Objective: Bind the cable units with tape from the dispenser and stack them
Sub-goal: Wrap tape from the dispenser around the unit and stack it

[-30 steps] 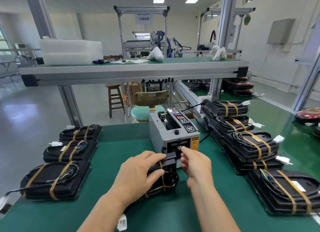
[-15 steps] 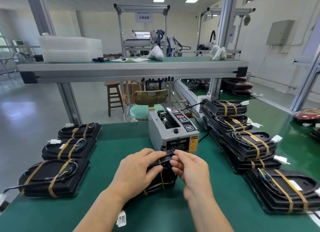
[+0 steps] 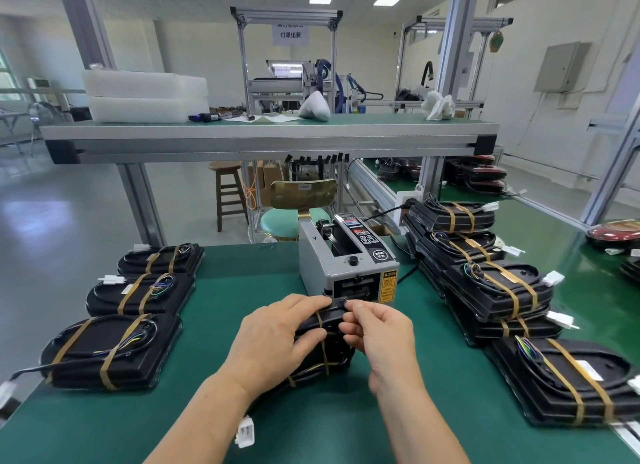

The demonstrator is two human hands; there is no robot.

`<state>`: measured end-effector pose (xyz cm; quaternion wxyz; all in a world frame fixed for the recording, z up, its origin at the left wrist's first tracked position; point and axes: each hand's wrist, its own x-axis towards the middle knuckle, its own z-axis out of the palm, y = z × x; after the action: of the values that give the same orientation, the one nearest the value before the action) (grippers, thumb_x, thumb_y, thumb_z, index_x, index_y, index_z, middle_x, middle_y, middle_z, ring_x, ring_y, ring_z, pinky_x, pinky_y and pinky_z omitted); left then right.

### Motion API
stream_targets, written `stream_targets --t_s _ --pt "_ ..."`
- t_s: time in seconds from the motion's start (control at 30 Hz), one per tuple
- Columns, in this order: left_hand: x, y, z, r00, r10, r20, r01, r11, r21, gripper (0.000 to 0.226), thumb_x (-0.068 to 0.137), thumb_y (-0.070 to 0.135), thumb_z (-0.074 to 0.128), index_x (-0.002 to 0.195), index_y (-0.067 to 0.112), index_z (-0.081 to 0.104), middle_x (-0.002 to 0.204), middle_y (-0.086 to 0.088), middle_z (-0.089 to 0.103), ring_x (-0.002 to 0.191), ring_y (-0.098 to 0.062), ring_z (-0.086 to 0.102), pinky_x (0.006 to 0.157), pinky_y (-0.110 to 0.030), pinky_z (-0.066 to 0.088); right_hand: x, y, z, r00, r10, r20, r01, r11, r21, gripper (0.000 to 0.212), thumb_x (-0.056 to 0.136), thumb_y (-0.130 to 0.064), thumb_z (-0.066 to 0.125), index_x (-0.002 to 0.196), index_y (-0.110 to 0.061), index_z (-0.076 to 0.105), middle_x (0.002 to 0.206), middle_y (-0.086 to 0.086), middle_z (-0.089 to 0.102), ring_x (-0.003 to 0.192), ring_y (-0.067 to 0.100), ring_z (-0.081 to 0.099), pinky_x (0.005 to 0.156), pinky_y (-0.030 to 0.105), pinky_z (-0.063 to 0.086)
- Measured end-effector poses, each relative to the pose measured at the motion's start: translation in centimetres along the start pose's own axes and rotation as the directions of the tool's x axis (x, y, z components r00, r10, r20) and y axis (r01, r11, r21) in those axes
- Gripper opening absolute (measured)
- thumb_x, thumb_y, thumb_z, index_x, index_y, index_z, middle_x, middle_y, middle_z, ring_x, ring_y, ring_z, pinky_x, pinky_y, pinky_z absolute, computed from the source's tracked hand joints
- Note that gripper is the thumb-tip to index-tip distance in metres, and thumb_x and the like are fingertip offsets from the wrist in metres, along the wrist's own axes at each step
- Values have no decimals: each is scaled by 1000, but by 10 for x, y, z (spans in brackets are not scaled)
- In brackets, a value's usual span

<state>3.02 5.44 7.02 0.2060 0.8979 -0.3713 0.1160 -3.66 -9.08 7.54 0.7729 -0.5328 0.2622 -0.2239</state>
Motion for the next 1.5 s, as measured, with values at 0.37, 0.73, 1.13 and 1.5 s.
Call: stream_targets --t_s 0.37,0.73,1.13,1.5 --pt "0 -1 1 1000 3 -1 -3 1000 -20 42 94 51 52 135 49 45 128 26 53 110 -5 56 93 -29 45 -1 -3 1 1000 10 5 -10 999 46 20 94 -3 58 82 -6 73 61 2 66 51 7 61 48 17 51" --pt "0 -1 1 1000 18 -1 -18 999 -30 44 94 48 54 136 56 42 127 27 53 109 -3 55 91 -28 46 2 -3 1 1000 18 15 -19 999 30 18 93 -1 59 80 -5 72 55 -1 65 46 6 58 45 17 49" --pt "1 -1 2 999 32 25 -33 999 39 40 97 51 46 135 62 39 126 25 49 106 1 52 86 -21 43 4 -3 -1 1000 2 18 -2 1000 -16 19 93 -2 60 81 -7 74 58 0 66 49 7 60 46 17 49" --pt "4 -1 4 998 32 53 -34 999 29 41 97 50 45 136 60 37 124 23 48 106 -3 52 85 -27 45 6 0 -4 1000 -11 13 11 1000 -16 20 93 -1 59 80 -6 73 57 0 66 49 8 60 47 18 50"
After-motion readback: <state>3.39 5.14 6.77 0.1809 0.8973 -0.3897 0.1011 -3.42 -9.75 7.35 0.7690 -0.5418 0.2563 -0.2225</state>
